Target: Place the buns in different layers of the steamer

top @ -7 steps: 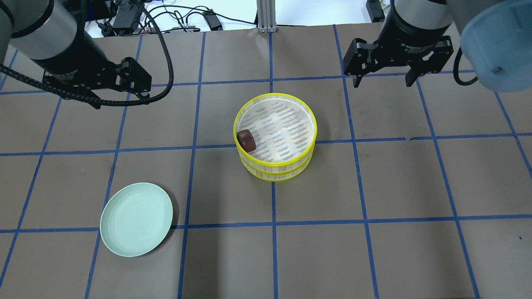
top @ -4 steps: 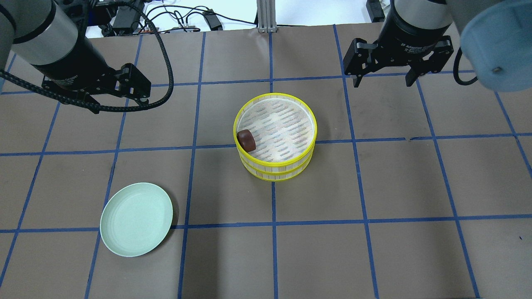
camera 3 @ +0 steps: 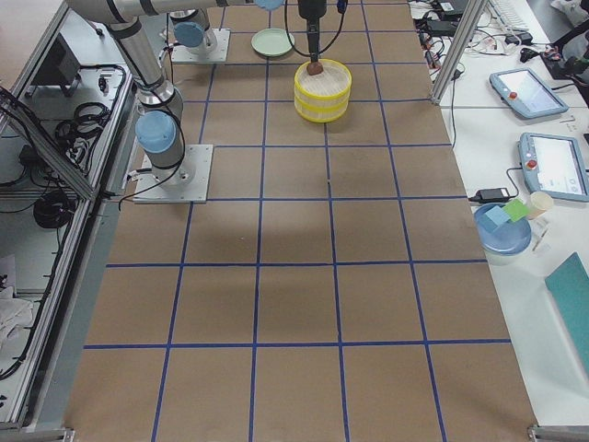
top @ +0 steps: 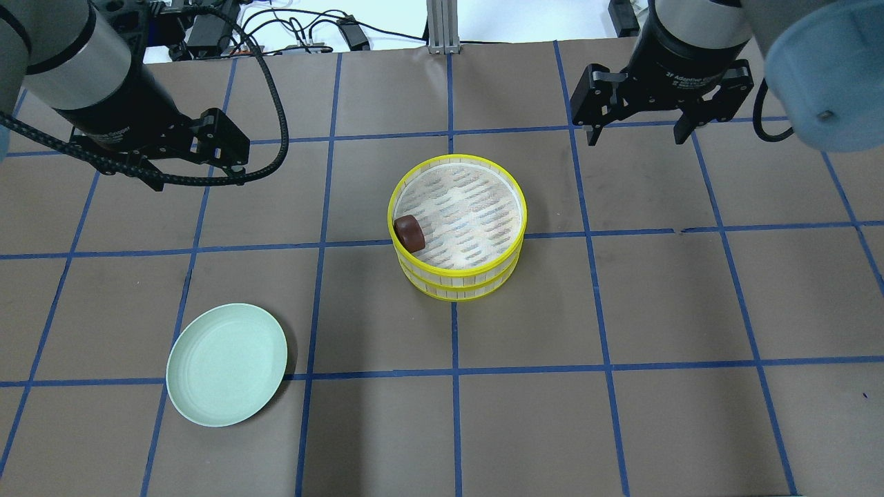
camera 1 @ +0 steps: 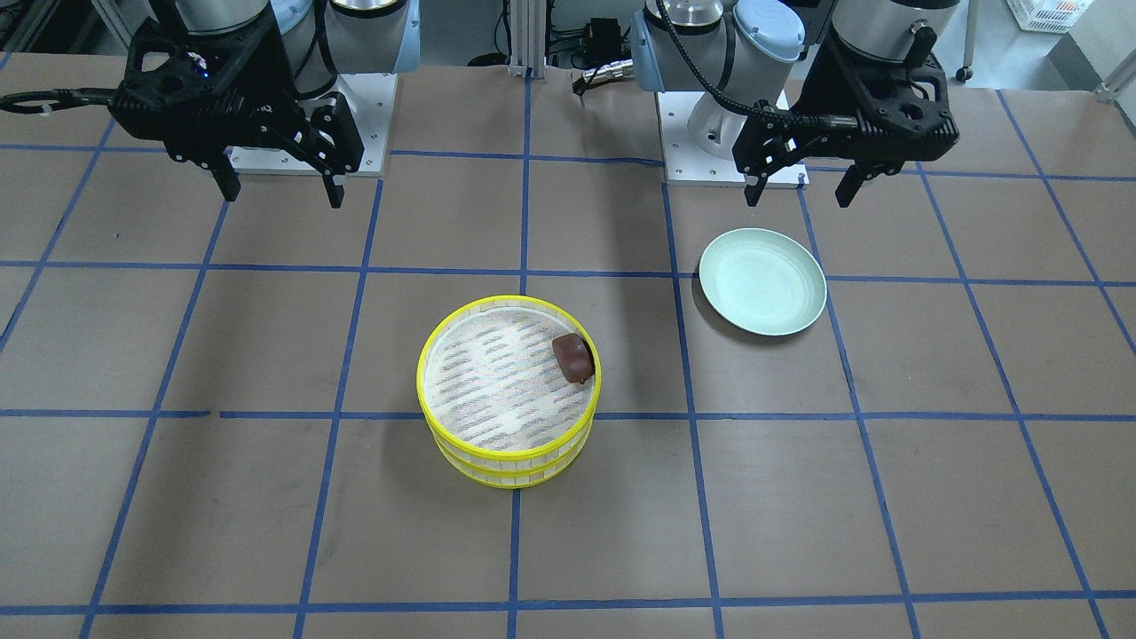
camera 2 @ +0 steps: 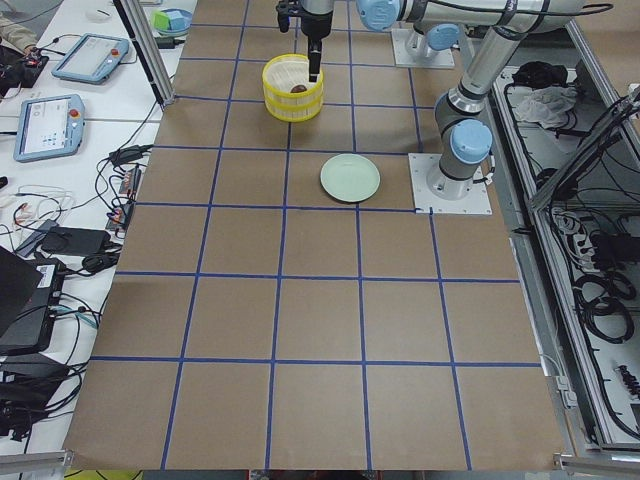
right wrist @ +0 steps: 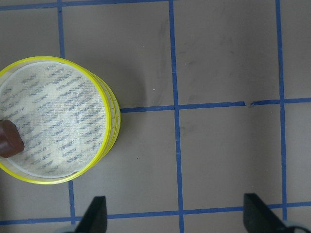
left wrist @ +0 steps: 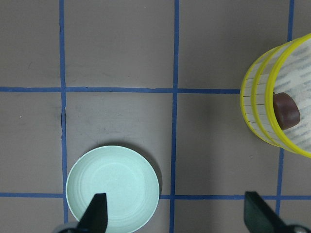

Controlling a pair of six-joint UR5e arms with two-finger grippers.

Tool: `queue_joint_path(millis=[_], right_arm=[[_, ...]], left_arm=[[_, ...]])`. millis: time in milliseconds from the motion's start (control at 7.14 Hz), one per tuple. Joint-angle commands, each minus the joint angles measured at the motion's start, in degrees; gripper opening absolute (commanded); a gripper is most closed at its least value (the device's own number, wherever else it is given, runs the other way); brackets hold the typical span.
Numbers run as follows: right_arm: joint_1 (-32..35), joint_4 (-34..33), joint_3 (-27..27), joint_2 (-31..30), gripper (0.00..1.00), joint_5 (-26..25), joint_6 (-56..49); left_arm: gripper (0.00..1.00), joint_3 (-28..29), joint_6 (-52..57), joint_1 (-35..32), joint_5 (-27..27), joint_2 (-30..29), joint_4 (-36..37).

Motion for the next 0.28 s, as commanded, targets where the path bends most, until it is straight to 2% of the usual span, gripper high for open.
queue_joint_path(millis=[0,140], right_arm=[[0.0,0.01,-0.02,0.0,1.0,-0.01,0.0],[0.0,0.01,-0.02,0.0,1.0,-0.01,0.0]], left_arm=[[1.0,-0.3,-0.09,-0.03,-0.11,-0.17,0.07],[1.0,-0.65,-0.09,-0.03,-0.11,-0.08,0.07]])
